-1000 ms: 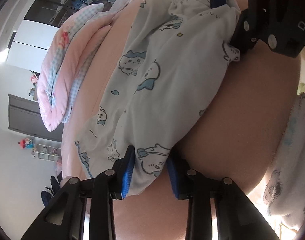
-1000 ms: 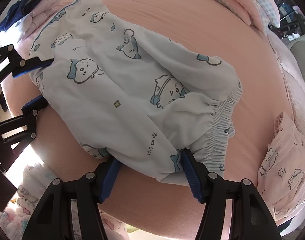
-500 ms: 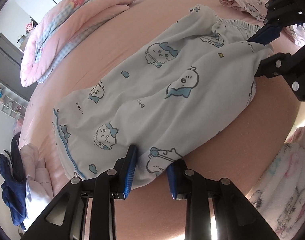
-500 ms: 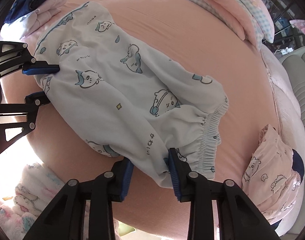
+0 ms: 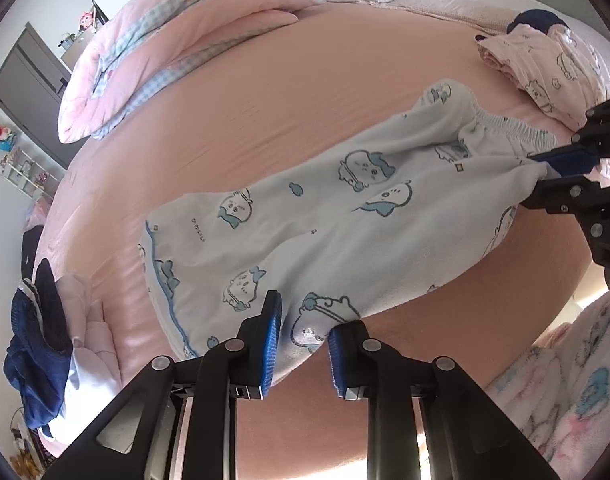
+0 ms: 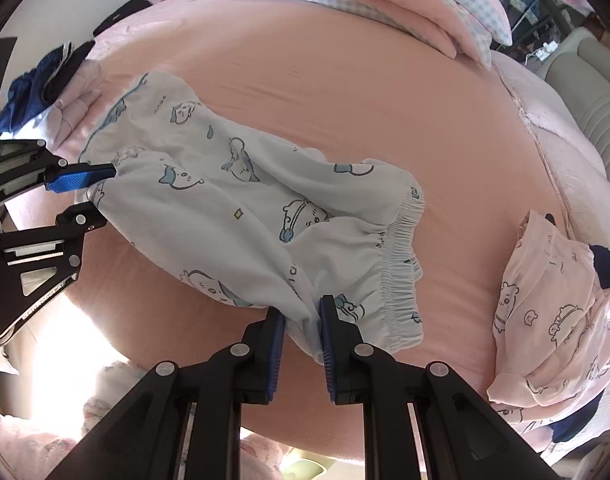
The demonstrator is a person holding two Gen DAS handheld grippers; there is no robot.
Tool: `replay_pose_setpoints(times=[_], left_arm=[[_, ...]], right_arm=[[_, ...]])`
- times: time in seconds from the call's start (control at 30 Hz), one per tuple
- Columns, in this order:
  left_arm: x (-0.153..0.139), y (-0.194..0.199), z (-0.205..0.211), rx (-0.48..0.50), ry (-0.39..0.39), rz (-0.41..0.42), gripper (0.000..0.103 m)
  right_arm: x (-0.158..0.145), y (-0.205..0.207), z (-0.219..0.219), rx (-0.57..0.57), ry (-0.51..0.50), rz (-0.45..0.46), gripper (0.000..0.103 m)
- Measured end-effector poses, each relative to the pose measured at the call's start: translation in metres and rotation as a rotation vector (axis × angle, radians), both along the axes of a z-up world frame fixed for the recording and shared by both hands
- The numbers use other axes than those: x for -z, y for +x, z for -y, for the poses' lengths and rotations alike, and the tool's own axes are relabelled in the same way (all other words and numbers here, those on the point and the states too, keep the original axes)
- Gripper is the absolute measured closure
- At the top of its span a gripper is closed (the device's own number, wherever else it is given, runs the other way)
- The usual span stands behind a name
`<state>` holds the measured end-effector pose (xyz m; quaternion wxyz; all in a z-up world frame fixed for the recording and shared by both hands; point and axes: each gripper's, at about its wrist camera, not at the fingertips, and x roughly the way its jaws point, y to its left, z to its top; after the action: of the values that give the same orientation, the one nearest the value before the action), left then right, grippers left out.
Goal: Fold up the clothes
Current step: 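Lay the pants back down and open both grippers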
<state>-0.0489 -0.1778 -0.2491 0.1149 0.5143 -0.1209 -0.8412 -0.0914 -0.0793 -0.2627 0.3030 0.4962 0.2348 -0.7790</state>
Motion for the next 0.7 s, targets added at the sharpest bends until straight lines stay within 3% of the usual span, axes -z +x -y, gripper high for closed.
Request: replay_pose_setpoints(times=[0.13, 0.23, 0.43, 0.57, 0.7], left_arm=[[-0.017, -0.005, 0.008, -0.035, 0.043, -0.026, 0.083], [-0.028, -0.007, 0.01, -0.067, 0.088, -0.039, 0.083], [-0.054, -0.008, 0.008, -0.051, 0.005, -0.087, 0.083], [-0.07, -0.009, 0.014, -0.058, -0.002, -0.119, 0.083], [-0.078, -0.011, 0.027, -0.073, -0.006, -0.134, 0.083]], right_arm=[[-0.012, -0.007, -0.008, 0.057, -0.099, 0.049, 0.088], [-0.018, -0.017, -0.007, 0.073, -0.11, 0.034, 0.088], [-0.041, -0.027, -0.012, 0.055, -0.166, 0.019, 0.088], [-0.059, -0.029, -0.004, 0.006, -0.124, -0.052, 0.088], [-0.059, -0.021, -0.006, 0.014, -0.104, -0.039, 0.088]])
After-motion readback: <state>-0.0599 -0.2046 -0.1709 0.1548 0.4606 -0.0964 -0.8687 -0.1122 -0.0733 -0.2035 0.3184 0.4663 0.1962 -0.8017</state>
